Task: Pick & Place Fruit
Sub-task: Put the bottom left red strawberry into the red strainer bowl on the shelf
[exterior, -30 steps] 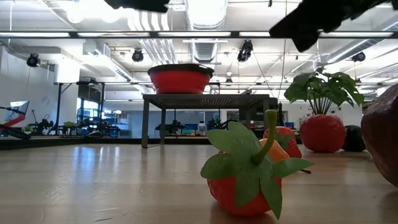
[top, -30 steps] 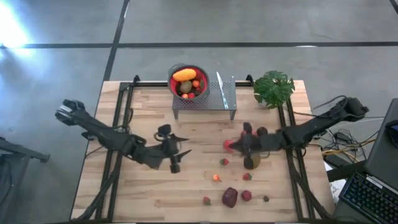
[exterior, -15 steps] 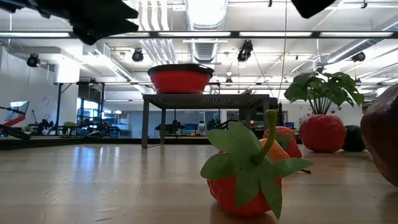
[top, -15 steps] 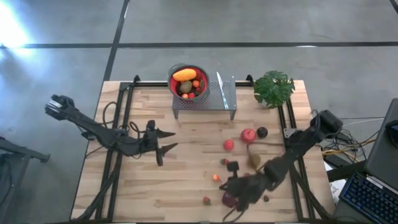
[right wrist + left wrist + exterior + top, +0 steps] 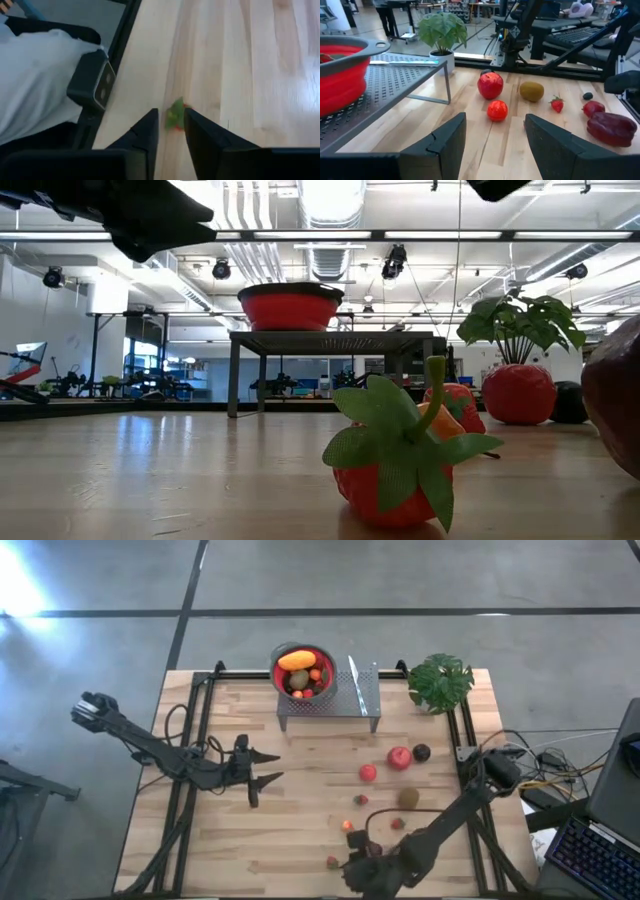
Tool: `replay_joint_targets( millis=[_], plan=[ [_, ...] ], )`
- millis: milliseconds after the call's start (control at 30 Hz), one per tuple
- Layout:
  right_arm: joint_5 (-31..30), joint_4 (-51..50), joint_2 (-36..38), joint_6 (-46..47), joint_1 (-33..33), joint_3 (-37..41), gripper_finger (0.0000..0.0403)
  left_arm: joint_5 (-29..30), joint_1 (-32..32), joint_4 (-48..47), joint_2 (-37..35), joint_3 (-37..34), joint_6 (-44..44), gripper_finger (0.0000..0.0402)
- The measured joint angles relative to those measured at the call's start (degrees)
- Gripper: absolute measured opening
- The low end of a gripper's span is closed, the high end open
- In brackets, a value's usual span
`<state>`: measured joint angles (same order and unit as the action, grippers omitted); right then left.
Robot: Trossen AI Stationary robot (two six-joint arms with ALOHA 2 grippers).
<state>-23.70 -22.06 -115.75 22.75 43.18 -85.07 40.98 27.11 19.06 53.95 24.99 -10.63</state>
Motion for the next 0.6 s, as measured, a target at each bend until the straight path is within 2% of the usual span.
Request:
replay_joint_targets(
  millis=[167,333,600],
  plan=[
    [0.2,-2.3,-4.1,-2.1,-0.1,-2.4,0.0128,0.0,0.0,-0.9,0.0,0.0,0.1,0.0210],
    [0.3,-1.8,-4.3,-0.5,-0.5,-2.6,0.0152,0.0,0.0,-1.1,0.0,0.0,2.0,0.0210],
    [0.2,-1.8,-4.3,-3.3,-1.5,-1.5,0.0161,0.0,0.0,-1.1,0.0,0.0,2.5,0.0210]
  ],
)
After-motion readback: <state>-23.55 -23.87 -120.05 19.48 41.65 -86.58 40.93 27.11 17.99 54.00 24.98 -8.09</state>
